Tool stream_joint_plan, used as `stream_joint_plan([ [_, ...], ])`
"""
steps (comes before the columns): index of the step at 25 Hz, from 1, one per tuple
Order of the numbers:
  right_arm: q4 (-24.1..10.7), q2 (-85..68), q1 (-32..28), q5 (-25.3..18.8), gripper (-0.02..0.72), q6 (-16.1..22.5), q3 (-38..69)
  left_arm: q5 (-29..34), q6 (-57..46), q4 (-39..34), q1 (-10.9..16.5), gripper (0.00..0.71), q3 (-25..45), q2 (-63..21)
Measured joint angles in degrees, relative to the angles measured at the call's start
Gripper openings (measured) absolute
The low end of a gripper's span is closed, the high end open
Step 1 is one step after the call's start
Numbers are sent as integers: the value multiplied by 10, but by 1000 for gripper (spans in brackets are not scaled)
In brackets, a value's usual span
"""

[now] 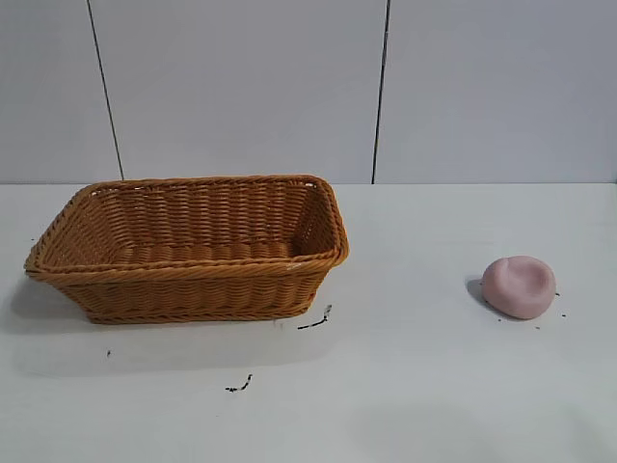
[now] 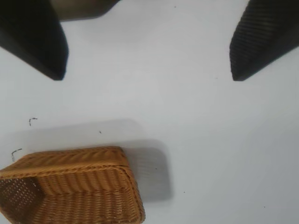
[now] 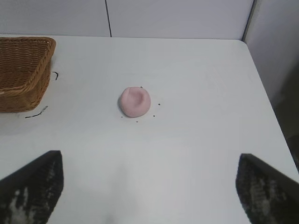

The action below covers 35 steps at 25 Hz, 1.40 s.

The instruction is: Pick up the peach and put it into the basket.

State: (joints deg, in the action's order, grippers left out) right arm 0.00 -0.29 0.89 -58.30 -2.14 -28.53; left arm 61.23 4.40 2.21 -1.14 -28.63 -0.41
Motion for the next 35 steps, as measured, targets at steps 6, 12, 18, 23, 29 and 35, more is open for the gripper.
stream_joint_plan([
  [6,0,0,0,0,689,0,0,0,0,0,0,692,0,0],
  [12,0,7,0,1,689,0,-5,0,0,0,0,692,0,0],
  [18,0,186,0,4,689,0,-81,0,0,0,0,692,0,0],
  [23,0,413,0,10,689,0,-176,0,0,0,0,692,0,0],
  [29,0,699,0,14,689,2,-315,0,0,0,0,692,0,0],
  [35,28,897,0,15,689,-6,-456,0,0,0,0,692,0,0],
])
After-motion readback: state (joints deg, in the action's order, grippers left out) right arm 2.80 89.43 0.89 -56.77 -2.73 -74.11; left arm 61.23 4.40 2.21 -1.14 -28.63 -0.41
